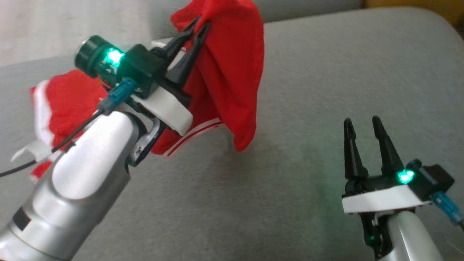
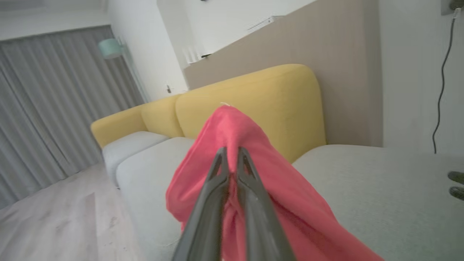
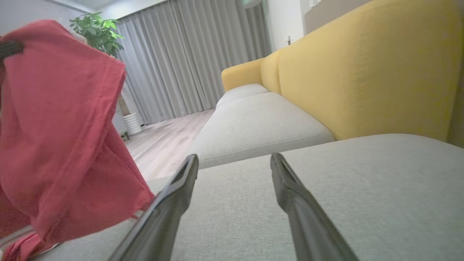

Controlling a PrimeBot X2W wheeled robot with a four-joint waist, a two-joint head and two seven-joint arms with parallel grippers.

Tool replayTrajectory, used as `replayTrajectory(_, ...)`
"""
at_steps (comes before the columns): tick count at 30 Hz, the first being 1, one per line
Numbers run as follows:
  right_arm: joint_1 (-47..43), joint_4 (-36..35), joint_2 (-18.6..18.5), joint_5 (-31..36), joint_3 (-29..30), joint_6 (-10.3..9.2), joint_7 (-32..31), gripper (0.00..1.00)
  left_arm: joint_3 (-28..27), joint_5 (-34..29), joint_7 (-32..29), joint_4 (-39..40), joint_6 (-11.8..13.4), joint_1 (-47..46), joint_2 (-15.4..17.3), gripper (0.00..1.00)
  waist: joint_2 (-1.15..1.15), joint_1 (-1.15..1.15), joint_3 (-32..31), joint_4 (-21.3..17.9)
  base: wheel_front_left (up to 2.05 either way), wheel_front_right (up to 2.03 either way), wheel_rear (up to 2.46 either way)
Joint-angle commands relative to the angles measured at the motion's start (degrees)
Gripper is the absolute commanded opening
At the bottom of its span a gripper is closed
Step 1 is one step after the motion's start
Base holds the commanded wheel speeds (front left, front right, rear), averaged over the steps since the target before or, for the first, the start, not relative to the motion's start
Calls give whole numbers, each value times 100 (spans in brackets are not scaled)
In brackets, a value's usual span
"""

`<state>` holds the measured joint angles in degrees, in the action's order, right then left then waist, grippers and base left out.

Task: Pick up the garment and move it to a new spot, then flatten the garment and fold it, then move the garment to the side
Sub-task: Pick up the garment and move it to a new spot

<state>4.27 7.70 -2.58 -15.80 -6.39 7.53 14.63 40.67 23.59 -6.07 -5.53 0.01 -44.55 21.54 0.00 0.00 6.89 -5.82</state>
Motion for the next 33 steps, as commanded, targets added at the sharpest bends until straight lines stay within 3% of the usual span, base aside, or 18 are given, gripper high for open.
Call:
replayTrajectory(1, 242, -234, -30, -38, -133, -4, 37, 100, -239, -40, -20, 159, 17, -286, 107, 0, 0, 0, 254, -379, 0, 0, 0)
replayTrajectory(4, 358, -371, -30, -207, -242, -4, 37, 100, -125, -190, -3, -76, 14, -459, 33, 0, 0, 0, 548, -924, 0, 0, 0)
replayTrajectory(8, 441, -464, -30, -395, -331, -4, 37, 100, -53, -348, 179, -550, -6, -738, -92, 0, 0, 0, 778, -1360, 0, 0, 0)
replayTrajectory(9, 443, -485, -30, -440, -330, -4, 37, 100, -23, -392, 227, -702, -24, -812, -121, 32, 0, 0, 818, -1424, 0, 0, 0)
replayTrajectory(10, 440, -507, -30, -485, -320, -4, 37, 100, 3, -400, 256, -870, -53, -864, -160, 98, 0, 0, 855, -1471, 0, 0, 0)
replayTrajectory(15, 425, -555, -30, -571, -277, -4, 37, 100, 111, -489, 410, -1570, -166, -982, -136, 100, 0, 0, 924, -1480, 0, 0, 0)
replayTrajectory(20, 411, -524, -30, -505, -137, -4, 37, 100, -25, -402, 749, -1917, -76, -831, -8, 100, 0, 0, 797, -1094, 0, 0, 0)
replayTrajectory(27, 332, -452, -30, -210, 41, -4, 37, 100, -375, -159, 1390, -1885, 284, -295, 160, 100, 0, 0, 490, -300, 0, 0, 0)
replayTrajectory(33, 211, -362, -30, 27, 140, -4, 37, 100, -561, 83, 1847, -1428, 679, 696, 178, 100, 0, 0, 253, 242, 0, 0, 0)
